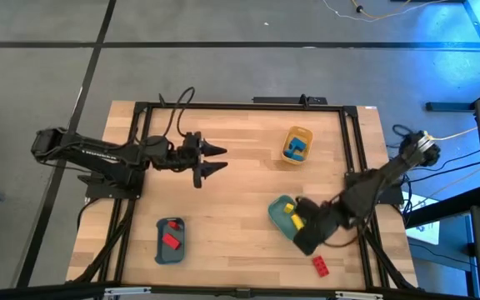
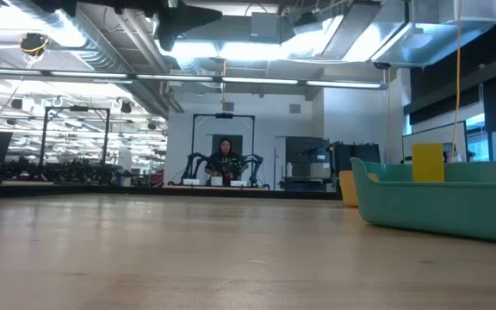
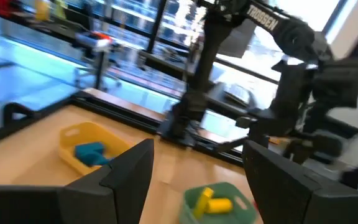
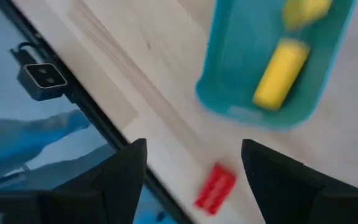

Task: Sort & place blocks by color
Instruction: Put the red game piece into the blue bin

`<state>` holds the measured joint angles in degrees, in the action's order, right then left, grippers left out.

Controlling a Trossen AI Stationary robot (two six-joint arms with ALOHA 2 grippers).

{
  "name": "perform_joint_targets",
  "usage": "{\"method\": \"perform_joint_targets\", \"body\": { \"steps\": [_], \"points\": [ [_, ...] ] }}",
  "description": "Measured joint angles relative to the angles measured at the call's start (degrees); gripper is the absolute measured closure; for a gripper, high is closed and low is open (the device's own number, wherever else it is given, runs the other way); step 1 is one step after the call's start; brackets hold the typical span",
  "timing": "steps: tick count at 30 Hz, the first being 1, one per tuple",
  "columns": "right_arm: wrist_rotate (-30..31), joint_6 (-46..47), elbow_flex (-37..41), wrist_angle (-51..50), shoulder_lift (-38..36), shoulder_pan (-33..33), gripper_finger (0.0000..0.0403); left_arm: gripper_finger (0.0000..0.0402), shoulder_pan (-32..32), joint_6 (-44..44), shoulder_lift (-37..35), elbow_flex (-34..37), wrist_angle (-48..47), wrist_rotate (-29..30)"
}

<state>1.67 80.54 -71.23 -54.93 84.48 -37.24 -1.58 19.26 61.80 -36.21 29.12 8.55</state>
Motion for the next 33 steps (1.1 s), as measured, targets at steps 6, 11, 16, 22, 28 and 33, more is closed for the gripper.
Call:
{"method": "perform_joint_targets", "body": {
  "steps": [6,11,16,22,28,33],
  "points": [
    [-1.1,21.2,-2.1,1.2,7.6,-6.0,0.0141,0.0164,2.3,1.6,0.0,0.0,-0.1,-12.2],
    [-5.2,32.4,-2.1,2.1,12.7,-10.2,0.0141,0.0164,3.5,1.6,0.0,0.0,-0.1,-14.8],
    [-5.5,36.3,-2.1,2.8,16.4,-13.2,0.0141,0.0164,4.2,1.6,0.0,0.0,-0.1,-14.8],
    [-5.4,36.2,-2.1,2.8,18.7,-15.1,0.0141,0.0164,4.2,1.6,0.0,0.0,-0.1,-14.1],
    [-5.4,36.2,-2.1,2.8,20.4,-16.5,0.0141,0.0164,4.2,1.9,0.0,0.0,-0.1,-14.0],
    [-5.4,36.2,-2.1,3.2,23.3,-16.7,0.0141,0.0164,4.2,4.1,0.0,0.0,-0.1,-14.0]
  ]
}}
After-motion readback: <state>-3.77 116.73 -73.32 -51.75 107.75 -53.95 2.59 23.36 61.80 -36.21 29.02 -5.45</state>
